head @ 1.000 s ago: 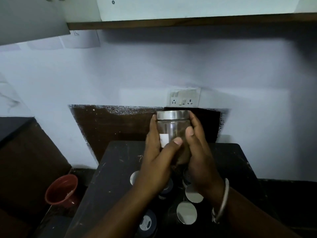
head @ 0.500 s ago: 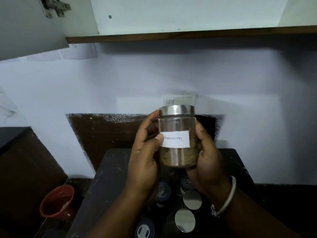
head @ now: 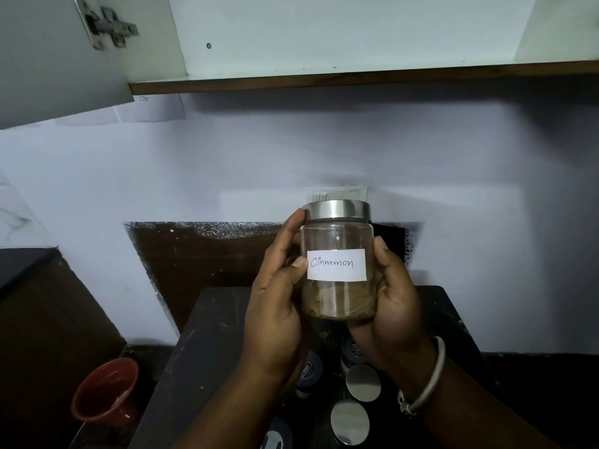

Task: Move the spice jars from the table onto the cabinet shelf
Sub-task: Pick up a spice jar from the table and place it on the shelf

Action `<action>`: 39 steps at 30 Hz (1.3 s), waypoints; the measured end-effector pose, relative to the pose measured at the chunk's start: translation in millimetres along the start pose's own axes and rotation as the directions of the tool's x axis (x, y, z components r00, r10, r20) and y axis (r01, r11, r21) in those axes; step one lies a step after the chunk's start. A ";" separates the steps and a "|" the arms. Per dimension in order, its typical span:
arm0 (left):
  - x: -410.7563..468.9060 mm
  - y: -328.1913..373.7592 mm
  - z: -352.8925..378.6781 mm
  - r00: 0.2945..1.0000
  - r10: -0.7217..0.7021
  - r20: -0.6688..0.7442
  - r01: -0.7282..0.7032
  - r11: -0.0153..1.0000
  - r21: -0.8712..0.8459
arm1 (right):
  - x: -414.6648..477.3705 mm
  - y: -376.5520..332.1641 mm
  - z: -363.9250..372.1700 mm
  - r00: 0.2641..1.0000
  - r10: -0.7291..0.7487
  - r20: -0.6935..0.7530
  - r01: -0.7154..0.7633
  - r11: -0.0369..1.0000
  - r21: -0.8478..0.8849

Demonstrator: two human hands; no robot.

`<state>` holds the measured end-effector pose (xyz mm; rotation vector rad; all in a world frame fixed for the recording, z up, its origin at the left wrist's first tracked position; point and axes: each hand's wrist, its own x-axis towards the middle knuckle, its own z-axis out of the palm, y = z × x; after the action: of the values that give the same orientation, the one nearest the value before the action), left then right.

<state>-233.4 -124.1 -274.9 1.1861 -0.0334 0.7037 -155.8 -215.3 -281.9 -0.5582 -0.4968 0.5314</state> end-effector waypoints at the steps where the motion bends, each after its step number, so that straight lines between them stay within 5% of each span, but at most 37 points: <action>1: -0.2 0.8 -0.2 1.000 0.001 -0.008 -0.001 1.000 -0.005 | -0.4 -0.1 1.3 1.000 0.000 0.002 0.000 1.000 0.001; 7: 7.4 15.2 2.6 0.999 0.023 -0.026 -0.023 1.000 0.008 | 8.3 -6.0 12.9 1.000 -0.028 -0.004 0.028 0.990 -0.141; 12: 33.4 46.9 4.4 0.980 0.184 0.069 -0.194 0.966 0.172 | 43.9 -26.4 41.6 0.988 -0.102 0.113 0.135 0.930 -0.342; 20: 147.8 145.8 6.0 0.850 0.509 0.133 -0.523 0.792 0.313 | 149.5 -91.7 146.9 0.864 -0.190 0.466 0.496 0.483 -0.722; 28: 299.9 194.5 -53.6 0.860 0.474 0.188 -0.489 0.664 0.565 | 314.7 -100.8 214.0 0.947 -0.059 0.317 0.317 0.347 -0.883; 32: 361.6 182.2 -123.3 0.906 0.415 0.087 -0.254 0.367 0.895 | 393.8 -65.7 213.3 0.964 -0.045 0.263 0.266 0.230 -0.936; 36: 403.7 156.1 -167.6 0.987 0.154 0.043 -0.012 -0.199 0.980 | 465.2 -30.6 210.1 0.978 -0.016 0.209 0.209 0.116 -0.971; 37: 407.6 149.2 -171.6 0.981 0.187 0.047 0.013 -0.305 0.952 | 480.9 -22.6 211.1 0.979 -0.011 0.204 0.205 0.091 -0.975; 39: 414.3 139.7 -179.8 0.948 0.303 0.099 0.015 -0.353 0.935 | 512.7 -5.7 214.5 0.979 0.004 0.205 0.205 0.050 -0.978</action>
<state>-38.6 256.6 -73.5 2.9246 0.8459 1.1282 110.4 159.9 29.9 -1.9014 -1.0714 -0.0533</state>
